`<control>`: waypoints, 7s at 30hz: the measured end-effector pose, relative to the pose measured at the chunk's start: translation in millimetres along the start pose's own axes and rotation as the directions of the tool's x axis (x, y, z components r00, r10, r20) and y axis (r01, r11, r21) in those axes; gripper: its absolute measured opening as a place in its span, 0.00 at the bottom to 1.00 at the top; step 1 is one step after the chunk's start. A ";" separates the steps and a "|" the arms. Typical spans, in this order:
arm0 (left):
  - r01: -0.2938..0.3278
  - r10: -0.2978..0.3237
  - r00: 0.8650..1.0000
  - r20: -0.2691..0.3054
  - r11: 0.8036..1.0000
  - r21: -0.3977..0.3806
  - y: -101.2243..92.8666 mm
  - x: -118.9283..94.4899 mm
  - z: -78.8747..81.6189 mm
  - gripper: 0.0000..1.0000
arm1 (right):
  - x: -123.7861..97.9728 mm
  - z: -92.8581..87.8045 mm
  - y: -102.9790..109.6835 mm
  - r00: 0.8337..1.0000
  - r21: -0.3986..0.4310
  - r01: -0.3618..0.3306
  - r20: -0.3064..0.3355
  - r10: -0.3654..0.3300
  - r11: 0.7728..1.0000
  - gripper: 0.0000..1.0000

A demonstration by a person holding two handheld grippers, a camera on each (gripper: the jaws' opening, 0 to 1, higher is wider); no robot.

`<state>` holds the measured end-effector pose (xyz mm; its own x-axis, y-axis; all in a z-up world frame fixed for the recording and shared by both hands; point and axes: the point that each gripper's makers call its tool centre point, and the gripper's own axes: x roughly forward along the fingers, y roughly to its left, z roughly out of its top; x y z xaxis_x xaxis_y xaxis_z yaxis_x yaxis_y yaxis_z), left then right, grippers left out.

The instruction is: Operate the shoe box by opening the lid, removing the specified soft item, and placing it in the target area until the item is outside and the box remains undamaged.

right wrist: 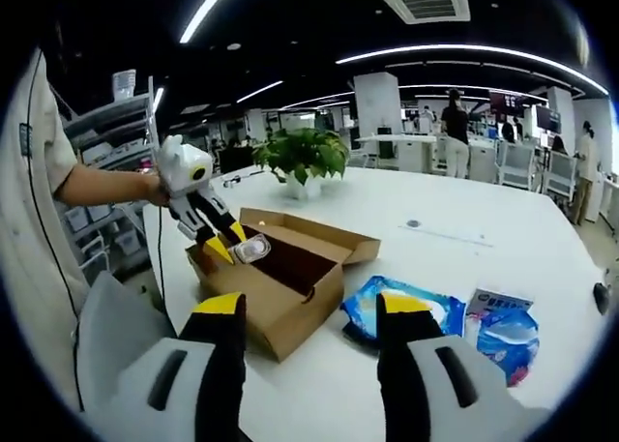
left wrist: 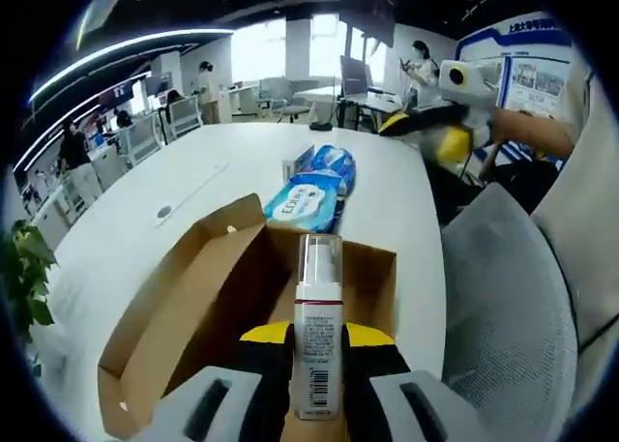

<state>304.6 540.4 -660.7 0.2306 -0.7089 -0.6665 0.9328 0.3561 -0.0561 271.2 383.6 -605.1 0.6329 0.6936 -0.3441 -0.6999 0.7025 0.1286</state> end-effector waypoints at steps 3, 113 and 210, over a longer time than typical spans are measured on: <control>0.003 -0.002 1.000 0.030 1.000 -0.015 -4.8 -0.4 6.7 0.18 | 5.3 0.3 5.7 1.000 0.007 -0.020 0.002 0.020 1.000 0.48; -0.285 0.352 0.907 0.232 0.917 -0.279 5.3 -85.4 -10.1 0.71 | 65.0 65.1 -75.2 0.996 -0.086 -0.025 0.086 0.032 0.996 0.19; -0.580 0.616 0.779 -0.116 0.639 -0.505 34.4 -115.5 -126.7 0.23 | 124.9 20.4 -165.0 0.976 -0.269 0.109 -0.151 -0.154 0.957 0.24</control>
<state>274.9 711.6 -679.8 0.7220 -0.2626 -0.6402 0.3221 0.9464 -0.0250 472.5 357.6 -650.3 0.6757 0.5447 -0.4967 -0.6896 0.7052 -0.1648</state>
